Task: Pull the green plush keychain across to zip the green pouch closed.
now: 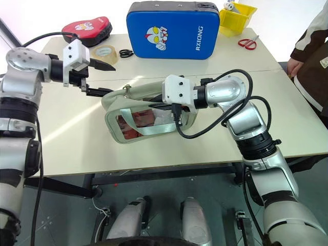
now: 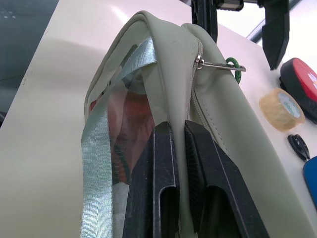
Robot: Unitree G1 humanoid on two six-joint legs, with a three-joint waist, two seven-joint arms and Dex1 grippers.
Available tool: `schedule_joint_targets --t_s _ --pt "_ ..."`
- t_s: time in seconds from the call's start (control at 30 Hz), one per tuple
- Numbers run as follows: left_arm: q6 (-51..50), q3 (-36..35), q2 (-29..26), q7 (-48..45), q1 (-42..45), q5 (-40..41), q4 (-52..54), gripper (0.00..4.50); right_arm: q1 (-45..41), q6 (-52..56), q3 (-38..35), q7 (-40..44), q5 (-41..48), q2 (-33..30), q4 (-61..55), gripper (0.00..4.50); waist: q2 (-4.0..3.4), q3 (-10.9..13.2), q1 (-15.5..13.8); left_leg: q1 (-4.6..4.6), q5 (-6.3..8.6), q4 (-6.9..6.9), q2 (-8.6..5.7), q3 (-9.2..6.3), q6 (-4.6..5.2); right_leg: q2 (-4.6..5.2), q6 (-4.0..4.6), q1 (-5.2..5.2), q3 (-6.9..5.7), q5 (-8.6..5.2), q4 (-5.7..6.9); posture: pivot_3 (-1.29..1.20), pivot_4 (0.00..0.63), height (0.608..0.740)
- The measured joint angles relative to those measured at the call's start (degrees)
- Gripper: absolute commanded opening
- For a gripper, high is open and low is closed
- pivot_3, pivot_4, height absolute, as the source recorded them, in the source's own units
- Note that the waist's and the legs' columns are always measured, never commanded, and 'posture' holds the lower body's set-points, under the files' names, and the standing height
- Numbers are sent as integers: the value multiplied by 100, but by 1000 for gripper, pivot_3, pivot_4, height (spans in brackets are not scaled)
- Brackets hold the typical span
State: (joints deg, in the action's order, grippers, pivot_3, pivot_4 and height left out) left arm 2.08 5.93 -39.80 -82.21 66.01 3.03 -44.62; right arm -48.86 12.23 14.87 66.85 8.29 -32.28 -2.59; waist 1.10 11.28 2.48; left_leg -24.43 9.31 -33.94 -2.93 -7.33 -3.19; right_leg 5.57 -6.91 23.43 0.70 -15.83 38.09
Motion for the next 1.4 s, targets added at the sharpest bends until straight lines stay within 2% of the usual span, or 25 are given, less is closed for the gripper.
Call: schedule_joint_targets --t_s 0.1,0.47,0.57,0.8,0.83,1.13,1.23,1.4 --pt "5 3 234 119 0 3 0 4379 6 38 1 0 3 1 -54 0 0 0 8 0 0 0 0 0 0 0 0 1 0 0 0 0 150 740" --pt "129 219 279 -109 -322 -76 196 4379 47 139 7 0 28 -15 -131 0 0 0 11 0 0 0 1 0 0 0 0 2 1 0 1 0 150 740" --pt "178 232 358 -32 -354 -106 203 3639 47 150 6 -2 27 -15 -131 0 0 0 8 -1 0 0 0 0 0 0 0 1 1 0 0 0 150 740" --pt "177 147 549 183 -312 -5 198 119 47 151 6 -16 29 -15 -131 0 0 0 9 0 0 -1 0 0 0 0 0 1 1 0 0 0 150 740" --pt "172 127 570 230 -285 12 198 42 47 151 6 -16 29 -14 -132 0 0 0 9 0 0 -1 0 0 0 0 0 1 0 0 0 0 150 740" --pt "183 104 611 326 -220 87 191 42 48 145 6 -23 31 -14 -131 0 0 0 12 0 0 -1 0 0 0 0 0 1 0 0 0 0 150 740" --pt "183 106 562 381 -199 86 98 918 48 131 6 -28 30 -14 -131 0 0 0 15 0 0 0 0 0 0 0 0 2 0 0 1 0 150 740" --pt "39 115 217 9 -98 89 48 3321 48 123 6 -38 30 -24 -131 0 0 0 14 0 0 0 0 0 0 0 0 1 0 0 0 0 150 740"
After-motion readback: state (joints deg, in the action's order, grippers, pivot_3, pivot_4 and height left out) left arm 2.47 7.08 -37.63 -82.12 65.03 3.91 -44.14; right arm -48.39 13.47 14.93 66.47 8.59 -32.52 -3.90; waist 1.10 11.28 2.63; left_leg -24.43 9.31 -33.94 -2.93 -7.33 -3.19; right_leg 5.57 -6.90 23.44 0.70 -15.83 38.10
